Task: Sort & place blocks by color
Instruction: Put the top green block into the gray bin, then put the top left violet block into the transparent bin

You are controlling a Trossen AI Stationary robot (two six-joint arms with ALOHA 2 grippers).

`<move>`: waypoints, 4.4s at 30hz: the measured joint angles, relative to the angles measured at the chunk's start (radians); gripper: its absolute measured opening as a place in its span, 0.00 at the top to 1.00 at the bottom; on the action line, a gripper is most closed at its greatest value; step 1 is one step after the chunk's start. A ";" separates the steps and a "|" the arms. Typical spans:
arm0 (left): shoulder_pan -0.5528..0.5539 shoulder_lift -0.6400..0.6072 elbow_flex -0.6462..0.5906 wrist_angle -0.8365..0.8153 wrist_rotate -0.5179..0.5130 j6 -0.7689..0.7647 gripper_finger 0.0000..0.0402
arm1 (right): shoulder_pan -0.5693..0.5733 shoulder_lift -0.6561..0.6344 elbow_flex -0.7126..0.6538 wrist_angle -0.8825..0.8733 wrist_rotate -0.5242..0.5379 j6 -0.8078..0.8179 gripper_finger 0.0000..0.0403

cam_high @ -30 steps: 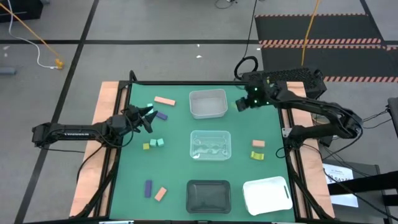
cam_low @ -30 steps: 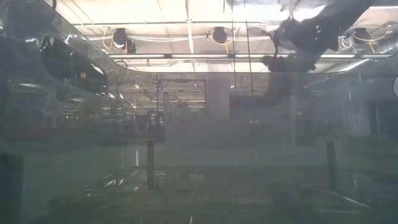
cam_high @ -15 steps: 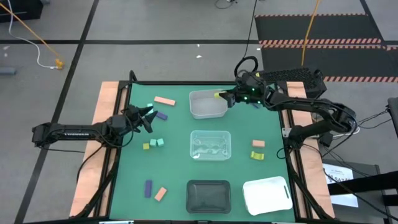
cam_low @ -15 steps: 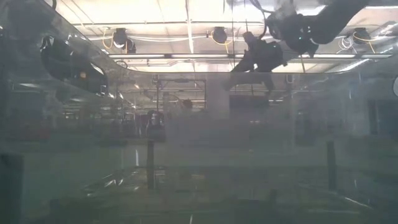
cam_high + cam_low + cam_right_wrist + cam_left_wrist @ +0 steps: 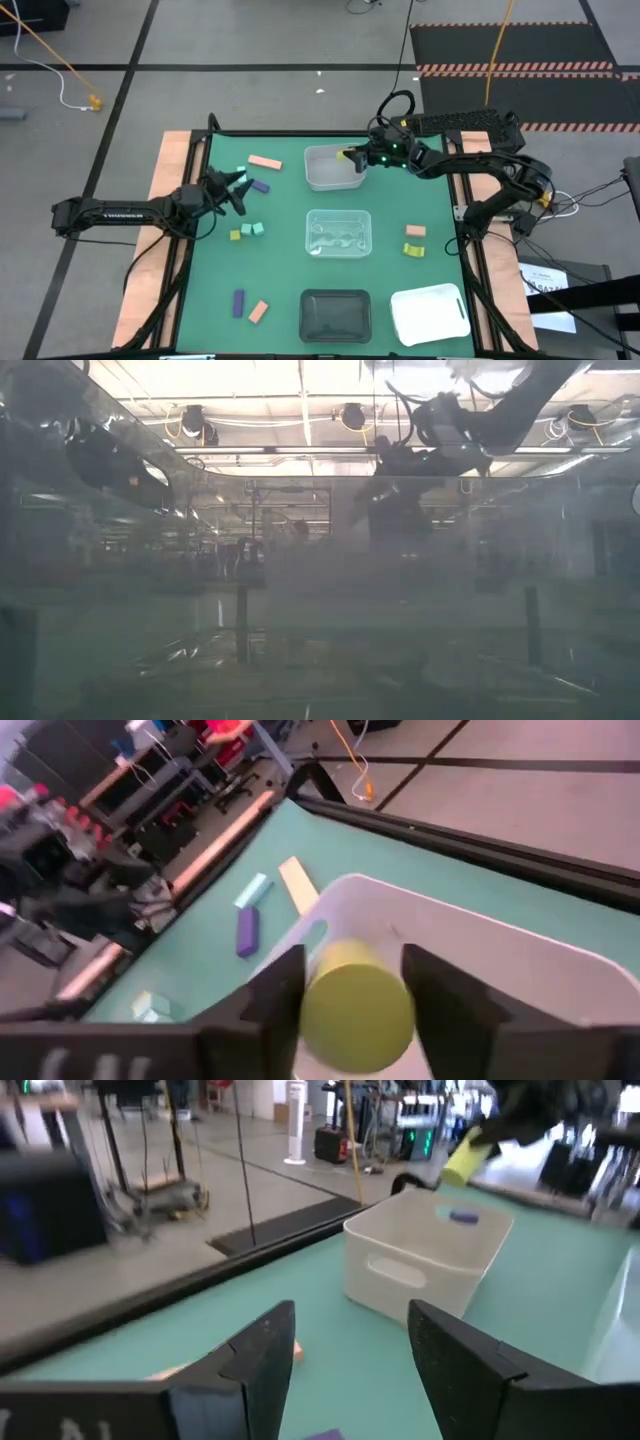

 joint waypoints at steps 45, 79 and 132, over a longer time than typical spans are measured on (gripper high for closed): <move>0.004 0.000 0.000 0.602 0.034 -0.328 0.51 | 0.021 0.010 0.000 0.336 0.116 0.355 0.50; 0.106 0.165 0.401 -0.111 0.117 -0.197 0.51 | -0.034 -0.055 0.000 0.348 0.124 0.152 0.50; 0.402 1.062 0.610 -0.576 0.512 0.772 0.51 | -0.034 -0.139 0.000 -0.199 0.127 -0.347 0.50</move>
